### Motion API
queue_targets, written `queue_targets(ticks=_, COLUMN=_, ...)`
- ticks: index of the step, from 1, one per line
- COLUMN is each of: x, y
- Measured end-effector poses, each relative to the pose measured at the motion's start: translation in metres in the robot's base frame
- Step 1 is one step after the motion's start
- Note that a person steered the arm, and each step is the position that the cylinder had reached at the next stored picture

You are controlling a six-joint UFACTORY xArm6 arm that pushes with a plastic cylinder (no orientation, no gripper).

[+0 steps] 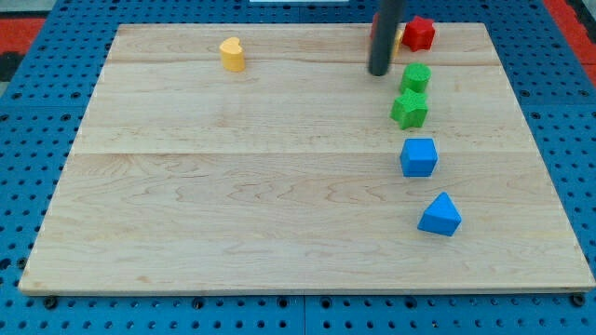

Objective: Move the yellow heart closer to the yellow hexagon

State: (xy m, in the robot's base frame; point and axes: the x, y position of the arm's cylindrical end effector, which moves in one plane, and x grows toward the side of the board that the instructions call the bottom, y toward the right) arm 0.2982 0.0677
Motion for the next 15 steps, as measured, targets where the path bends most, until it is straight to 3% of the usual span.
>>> queue_targets(ticks=2, x=0.012, y=-0.175)
queue_targets(ticks=3, x=-0.02, y=-0.216)
queue_targets(ticks=5, x=-0.055, y=-0.061)
queue_targets(ticks=6, x=-0.061, y=-0.038)
queue_targets(ticks=7, x=-0.07, y=-0.09)
queue_targets(ticks=8, x=-0.103, y=-0.074)
queue_targets(ticks=10, x=-0.076, y=-0.014)
queue_targets(ticks=11, x=-0.072, y=-0.045)
queue_targets(ticks=15, x=-0.077, y=-0.057)
